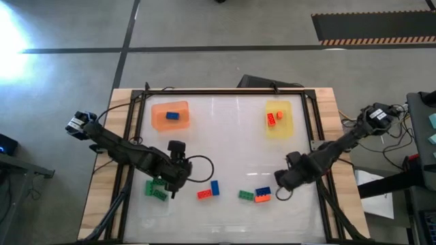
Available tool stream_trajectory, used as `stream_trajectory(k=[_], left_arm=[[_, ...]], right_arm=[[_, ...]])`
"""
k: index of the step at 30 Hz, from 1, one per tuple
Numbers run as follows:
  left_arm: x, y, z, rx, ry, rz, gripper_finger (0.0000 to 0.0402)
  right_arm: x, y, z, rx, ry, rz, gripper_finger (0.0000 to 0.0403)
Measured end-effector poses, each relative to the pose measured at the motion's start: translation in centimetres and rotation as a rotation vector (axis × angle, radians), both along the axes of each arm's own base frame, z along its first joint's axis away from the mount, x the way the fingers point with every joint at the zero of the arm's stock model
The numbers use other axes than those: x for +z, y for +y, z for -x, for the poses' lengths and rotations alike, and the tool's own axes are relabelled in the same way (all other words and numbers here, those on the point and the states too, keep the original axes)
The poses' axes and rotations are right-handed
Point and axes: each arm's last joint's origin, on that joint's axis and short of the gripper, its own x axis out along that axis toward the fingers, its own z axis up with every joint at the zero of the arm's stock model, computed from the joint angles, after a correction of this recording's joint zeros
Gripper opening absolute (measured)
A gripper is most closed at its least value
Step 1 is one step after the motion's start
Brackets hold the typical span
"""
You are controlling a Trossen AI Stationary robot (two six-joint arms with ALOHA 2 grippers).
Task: Sort & place blocks by color
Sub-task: Put the blue game piece into the orange bin
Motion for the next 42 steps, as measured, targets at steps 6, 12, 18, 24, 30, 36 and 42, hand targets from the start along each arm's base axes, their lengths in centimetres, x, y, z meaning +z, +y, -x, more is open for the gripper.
stream_trajectory(k=[6, 12, 18, 24, 30, 36, 42], left_arm=[[-0.2, 0.2, 0.5, 0.000, 0.053, -0.026, 0.0192], [-0.4, 0.3, 0.6, -0.001, 0.064, -0.032, 0.0192], [-0.5, 0.3, 0.6, -0.001, 0.068, -0.034, 0.0192], [-0.5, 0.3, 0.6, -0.001, 0.069, -0.034, 0.0192], [-0.5, 0.3, 0.6, 0.000, 0.064, -0.031, 0.0192], [-0.5, 0.2, 0.5, 0.021, 0.049, -0.016, 0.0192], [-0.5, 0.2, 0.5, 0.047, 0.043, -0.004, 0.0192]], right_arm=[[-1.0, 0.8, 1.5, -0.124, 0.007, 0.066, 0.0235], [-1.8, 0.7, 1.9, -0.175, -0.003, 0.103, 0.0235], [-3.2, 0.6, 1.9, -0.176, -0.051, 0.084, 0.0235], [-4.0, 0.5, 2.3, -0.189, -0.056, 0.083, 0.0235], [-4.0, 0.5, 2.2, -0.128, -0.074, 0.096, 0.0223], [-4.1, 0.5, 2.2, -0.106, -0.094, 0.114, 0.0150], [-4.1, 0.5, 2.1, -0.075, -0.110, 0.121, 0.0066]])
